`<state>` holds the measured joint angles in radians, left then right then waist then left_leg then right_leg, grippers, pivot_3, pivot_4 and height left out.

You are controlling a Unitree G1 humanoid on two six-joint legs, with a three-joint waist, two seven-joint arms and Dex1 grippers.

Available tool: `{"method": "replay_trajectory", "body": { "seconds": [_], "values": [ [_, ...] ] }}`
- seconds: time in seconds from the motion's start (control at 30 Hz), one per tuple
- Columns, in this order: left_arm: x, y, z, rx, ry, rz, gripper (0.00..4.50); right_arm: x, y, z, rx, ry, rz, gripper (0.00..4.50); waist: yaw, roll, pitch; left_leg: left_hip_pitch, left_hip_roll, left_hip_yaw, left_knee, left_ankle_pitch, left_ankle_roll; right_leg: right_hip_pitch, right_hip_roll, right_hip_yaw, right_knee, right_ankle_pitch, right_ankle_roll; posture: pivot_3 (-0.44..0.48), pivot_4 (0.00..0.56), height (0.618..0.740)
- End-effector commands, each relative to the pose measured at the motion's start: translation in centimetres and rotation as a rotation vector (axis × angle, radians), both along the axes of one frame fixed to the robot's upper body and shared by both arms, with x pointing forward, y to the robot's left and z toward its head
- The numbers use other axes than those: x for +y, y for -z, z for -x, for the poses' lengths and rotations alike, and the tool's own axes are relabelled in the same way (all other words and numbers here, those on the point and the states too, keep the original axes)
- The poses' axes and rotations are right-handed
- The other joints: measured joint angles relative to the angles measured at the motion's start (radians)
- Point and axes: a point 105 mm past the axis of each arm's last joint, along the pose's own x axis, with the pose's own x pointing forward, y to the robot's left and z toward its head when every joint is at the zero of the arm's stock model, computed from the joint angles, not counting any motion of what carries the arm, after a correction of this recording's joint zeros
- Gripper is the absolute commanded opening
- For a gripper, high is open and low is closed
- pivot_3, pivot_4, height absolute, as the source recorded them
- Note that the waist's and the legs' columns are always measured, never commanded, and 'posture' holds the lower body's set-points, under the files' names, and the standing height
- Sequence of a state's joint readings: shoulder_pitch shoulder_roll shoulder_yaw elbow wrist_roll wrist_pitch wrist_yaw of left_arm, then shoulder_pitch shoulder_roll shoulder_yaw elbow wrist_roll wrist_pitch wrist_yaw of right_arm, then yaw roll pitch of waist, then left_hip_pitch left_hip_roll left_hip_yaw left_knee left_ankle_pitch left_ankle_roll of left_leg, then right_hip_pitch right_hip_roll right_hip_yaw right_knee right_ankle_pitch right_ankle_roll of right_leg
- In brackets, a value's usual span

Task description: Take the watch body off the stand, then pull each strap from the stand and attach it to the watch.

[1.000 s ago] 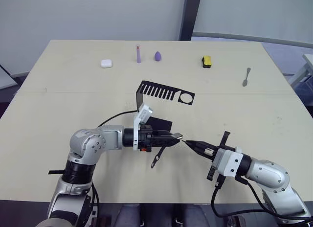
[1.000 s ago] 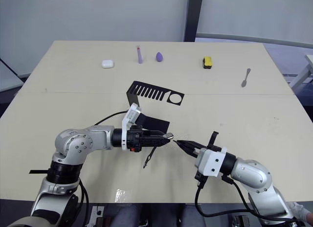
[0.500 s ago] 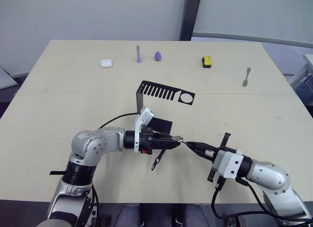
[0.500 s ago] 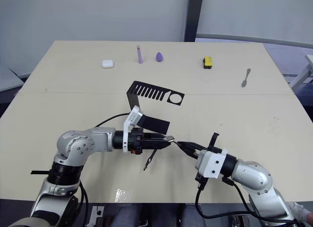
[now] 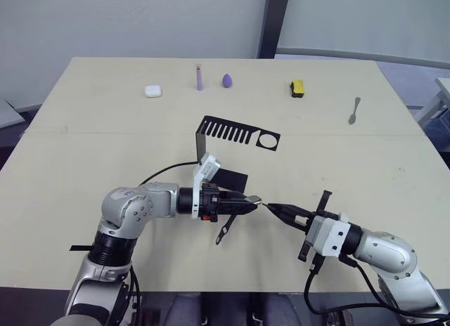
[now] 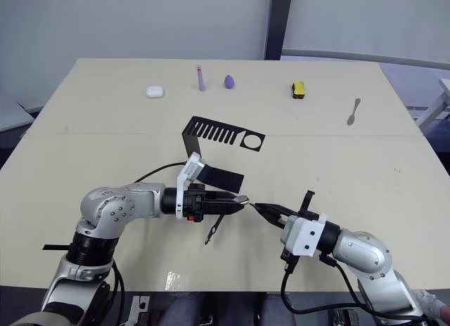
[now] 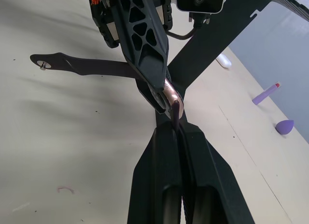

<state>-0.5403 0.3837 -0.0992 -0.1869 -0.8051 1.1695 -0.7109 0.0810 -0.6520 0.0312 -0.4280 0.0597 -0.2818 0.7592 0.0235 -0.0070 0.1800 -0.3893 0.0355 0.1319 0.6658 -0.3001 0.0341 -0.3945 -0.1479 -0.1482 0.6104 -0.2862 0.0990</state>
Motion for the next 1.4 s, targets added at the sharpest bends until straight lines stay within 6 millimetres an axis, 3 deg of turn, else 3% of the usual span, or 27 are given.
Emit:
{"method": "replay_trajectory", "body": {
  "seconds": [0.03,1.4],
  "values": [
    [-0.40,-0.37,0.32,-0.030,0.015,0.010,1.59,0.17,-1.14,0.17,-0.047,-0.010,-0.026,0.00,0.000,0.000,0.000,0.000,0.000,0.000,0.000,0.000,0.000,0.000,0.000,0.000,0.000,0.000,0.000,0.000,0.150,0.740],
    [-0.68,-0.34,0.56,-0.024,0.026,0.012,1.59,0.25,-0.85,0.17,-0.029,-0.018,-0.002,0.00,0.000,0.000,0.000,0.000,0.000,0.000,0.000,0.000,0.000,0.000,0.000,0.000,-0.001,0.000,0.000,0.000,0.150,0.740]
  ]
}}
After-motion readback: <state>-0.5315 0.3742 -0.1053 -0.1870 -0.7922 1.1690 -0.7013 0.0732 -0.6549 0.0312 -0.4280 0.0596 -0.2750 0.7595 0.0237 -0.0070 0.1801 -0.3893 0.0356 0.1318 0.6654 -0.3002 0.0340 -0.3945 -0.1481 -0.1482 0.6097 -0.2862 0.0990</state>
